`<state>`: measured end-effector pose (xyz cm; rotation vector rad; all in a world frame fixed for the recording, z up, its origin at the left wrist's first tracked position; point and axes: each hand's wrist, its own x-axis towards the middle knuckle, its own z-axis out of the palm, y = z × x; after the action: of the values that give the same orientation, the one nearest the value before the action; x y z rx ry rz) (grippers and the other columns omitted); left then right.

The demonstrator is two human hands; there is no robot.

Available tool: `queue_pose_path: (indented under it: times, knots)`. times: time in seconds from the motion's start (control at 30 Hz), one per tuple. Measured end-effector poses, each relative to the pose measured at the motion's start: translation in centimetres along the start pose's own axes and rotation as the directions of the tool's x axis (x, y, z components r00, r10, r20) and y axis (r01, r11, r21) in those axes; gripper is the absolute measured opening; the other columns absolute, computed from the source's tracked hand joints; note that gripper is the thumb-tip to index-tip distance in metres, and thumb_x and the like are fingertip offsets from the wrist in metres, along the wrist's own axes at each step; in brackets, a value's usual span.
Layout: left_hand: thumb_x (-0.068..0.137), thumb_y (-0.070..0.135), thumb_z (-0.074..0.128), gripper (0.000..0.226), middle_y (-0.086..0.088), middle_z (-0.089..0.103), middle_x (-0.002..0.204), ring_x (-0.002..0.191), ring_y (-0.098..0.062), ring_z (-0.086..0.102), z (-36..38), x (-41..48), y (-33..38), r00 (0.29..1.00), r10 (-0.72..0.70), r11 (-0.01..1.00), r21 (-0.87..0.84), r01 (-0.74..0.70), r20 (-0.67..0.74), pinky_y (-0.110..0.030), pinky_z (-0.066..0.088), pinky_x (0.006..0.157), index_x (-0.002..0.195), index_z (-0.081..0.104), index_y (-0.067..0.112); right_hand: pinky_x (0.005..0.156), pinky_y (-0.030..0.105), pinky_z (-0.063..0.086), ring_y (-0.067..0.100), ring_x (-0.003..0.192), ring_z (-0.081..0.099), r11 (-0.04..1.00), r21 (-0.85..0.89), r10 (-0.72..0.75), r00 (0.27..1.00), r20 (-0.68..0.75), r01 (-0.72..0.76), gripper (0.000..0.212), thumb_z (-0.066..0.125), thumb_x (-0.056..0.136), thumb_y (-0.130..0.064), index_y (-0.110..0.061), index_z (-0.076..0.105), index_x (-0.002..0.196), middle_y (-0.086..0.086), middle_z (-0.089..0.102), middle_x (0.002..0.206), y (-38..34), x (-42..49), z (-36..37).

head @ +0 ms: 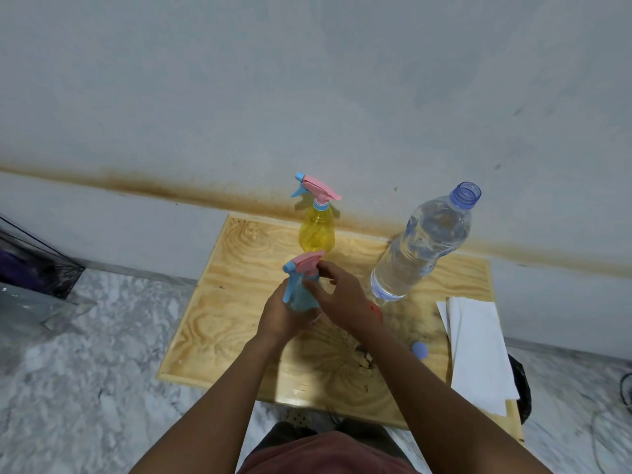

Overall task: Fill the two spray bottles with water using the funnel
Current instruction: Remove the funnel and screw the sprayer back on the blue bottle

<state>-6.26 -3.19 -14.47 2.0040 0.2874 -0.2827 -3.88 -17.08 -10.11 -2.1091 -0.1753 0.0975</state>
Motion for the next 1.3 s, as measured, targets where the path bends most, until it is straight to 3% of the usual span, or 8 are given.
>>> queue_pose_path:
  times: [0.17, 0.33, 0.47, 0.67, 0.87, 1.03, 1.17, 1.3]
  knots:
    - [0.071, 0.023, 0.086, 0.043, 0.011, 0.068, 0.086, 0.078, 0.000, 0.064, -0.2, 0.3, 0.7, 1.000, -0.009, 0.999, -0.032, 0.008, -0.025, -0.007, 0.044, 0.052, 0.106, 0.061, 0.024, 0.087, 0.024, 0.050, 0.002, 0.105, 0.063, 0.999, 0.040, 0.016, 1.000, -0.016, -0.016, 0.029, 0.067, 0.091, -0.027, -0.025, 0.066, 0.120, -0.014, 0.070, 0.116, -0.2, 0.3, -0.2]
    - [0.064, 0.031, 0.089, 0.062, 0.007, 0.070, 0.100, 0.091, -0.005, 0.068, -0.8, 0.5, 1.4, 1.000, 0.020, 0.996, -0.083, -0.021, -0.016, -0.018, 0.052, 0.064, 0.119, 0.060, 0.022, 0.087, 0.032, 0.055, 0.003, 0.101, 0.065, 0.996, 0.090, 0.026, 0.998, -0.060, -0.020, 0.028, 0.068, 0.091, -0.025, -0.021, 0.067, 0.119, -0.011, 0.071, 0.110, -1.1, 1.1, -1.0]
    - [0.053, 0.052, 0.083, 0.081, 0.005, 0.066, 0.110, 0.096, -0.008, 0.067, -1.5, 0.5, 2.7, 0.996, 0.092, 0.994, -0.058, -0.092, -0.011, -0.030, 0.060, 0.071, 0.124, 0.056, 0.024, 0.085, 0.031, 0.056, 0.002, 0.099, 0.066, 0.991, 0.137, 0.023, 0.998, -0.065, -0.013, 0.024, 0.070, 0.091, -0.025, -0.022, 0.067, 0.115, -0.015, 0.070, 0.104, -2.1, 1.7, -2.0]
    - [0.065, 0.026, 0.088, 0.057, 0.004, 0.068, 0.103, 0.089, -0.012, 0.067, -2.7, 0.2, 5.2, 0.974, 0.220, 0.975, -0.019, -0.221, -0.053, -0.032, 0.059, 0.073, 0.114, 0.057, 0.028, 0.080, 0.030, 0.056, 0.008, 0.094, 0.066, 0.982, 0.185, -0.010, 0.996, -0.092, 0.027, 0.017, 0.079, 0.083, -0.024, -0.023, 0.066, 0.095, -0.014, 0.069, 0.094, -4.4, 2.7, -3.3]
    - [0.057, 0.042, 0.077, 0.063, 0.008, 0.070, 0.102, 0.091, -0.007, 0.068, -3.5, -0.4, 7.8, 0.963, 0.261, 0.956, -0.119, -0.267, -0.064, -0.031, 0.059, 0.072, 0.116, 0.059, 0.031, 0.080, 0.025, 0.053, 0.008, 0.089, 0.064, 0.947, 0.321, 0.052, 0.994, -0.100, -0.017, 0.033, 0.083, 0.077, -0.025, -0.017, 0.062, 0.100, -0.004, 0.068, 0.097, -7.2, 3.5, -4.7]
    - [0.058, 0.043, 0.078, 0.065, 0.007, 0.069, 0.106, 0.095, -0.011, 0.068, -4.4, -0.9, 9.6, 0.954, 0.295, 0.943, -0.144, -0.299, -0.049, -0.039, 0.060, 0.077, 0.119, 0.057, 0.034, 0.080, 0.030, 0.051, 0.012, 0.091, 0.064, 0.923, 0.385, 0.013, 0.999, -0.037, 0.002, 0.033, 0.071, 0.088, -0.037, -0.018, 0.061, 0.113, -0.003, 0.067, 0.099, -8.9, 3.1, -6.6]
    - [0.057, 0.044, 0.079, 0.066, 0.007, 0.069, 0.106, 0.095, -0.014, 0.068, -4.8, -1.5, 10.5, 0.940, 0.334, 0.932, -0.123, -0.340, -0.067, -0.041, 0.060, 0.079, 0.119, 0.058, 0.035, 0.092, 0.035, 0.052, 0.020, 0.104, 0.065, 0.905, 0.424, -0.035, 0.999, 0.010, 0.028, 0.024, 0.059, 0.097, -0.040, -0.024, 0.064, 0.114, 0.010, 0.068, 0.114, -10.0, 2.6, -7.9]
    - [0.058, 0.043, 0.080, 0.061, 0.008, 0.069, 0.101, 0.090, -0.011, 0.068, -5.1, -2.0, 11.3, 0.935, 0.346, 0.928, -0.116, -0.354, -0.082, -0.036, 0.060, 0.074, 0.115, 0.058, 0.036, 0.084, 0.027, 0.051, 0.008, 0.091, 0.062, 0.896, 0.442, -0.068, 0.997, 0.047, 0.041, 0.023, 0.056, 0.100, -0.035, -0.019, 0.071, 0.103, 0.006, 0.070, 0.099, -10.7, 2.0, -8.6]
